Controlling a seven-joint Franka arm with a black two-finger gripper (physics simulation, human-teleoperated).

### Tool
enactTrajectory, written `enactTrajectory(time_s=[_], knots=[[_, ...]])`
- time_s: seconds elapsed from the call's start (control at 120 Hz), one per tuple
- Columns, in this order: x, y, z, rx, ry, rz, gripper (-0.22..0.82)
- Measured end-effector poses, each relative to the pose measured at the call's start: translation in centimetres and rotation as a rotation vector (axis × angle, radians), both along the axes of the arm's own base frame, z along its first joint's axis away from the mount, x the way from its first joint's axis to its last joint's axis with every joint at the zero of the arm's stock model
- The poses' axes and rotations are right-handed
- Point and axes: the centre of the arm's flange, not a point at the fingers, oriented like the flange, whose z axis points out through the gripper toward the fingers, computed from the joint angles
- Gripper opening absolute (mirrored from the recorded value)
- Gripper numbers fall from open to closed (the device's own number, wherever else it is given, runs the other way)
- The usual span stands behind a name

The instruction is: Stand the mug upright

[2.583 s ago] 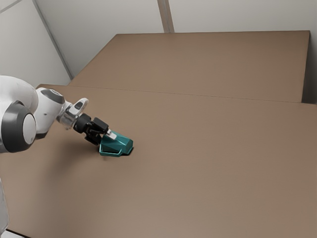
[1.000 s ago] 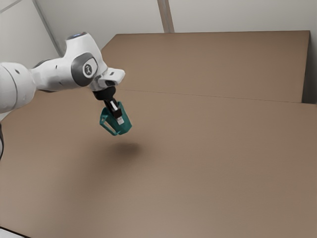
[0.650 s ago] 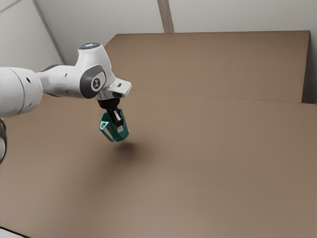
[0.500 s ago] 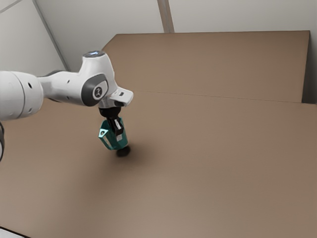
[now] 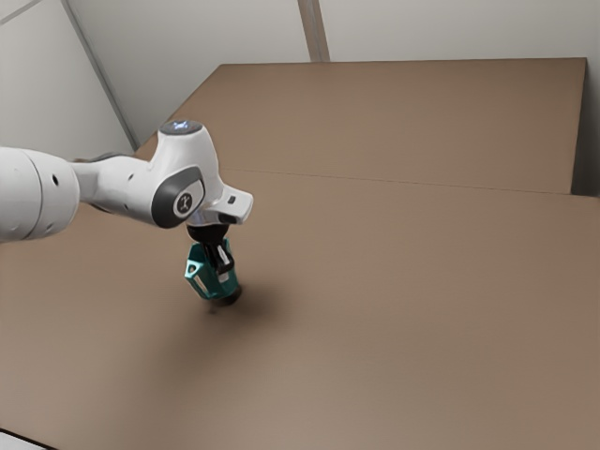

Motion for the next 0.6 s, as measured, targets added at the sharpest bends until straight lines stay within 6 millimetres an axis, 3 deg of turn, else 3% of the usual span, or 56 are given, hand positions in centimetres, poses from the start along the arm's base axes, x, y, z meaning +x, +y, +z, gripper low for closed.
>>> enactTrajectory(time_s=[0.208, 0.6], knots=[[-0.16, -0.06, -0.41, 0.000, -0.010, 0.022, -0.17], [-0.09, -0.25, -0.19, -0.005, -0.022, 0.045, 0.09]])
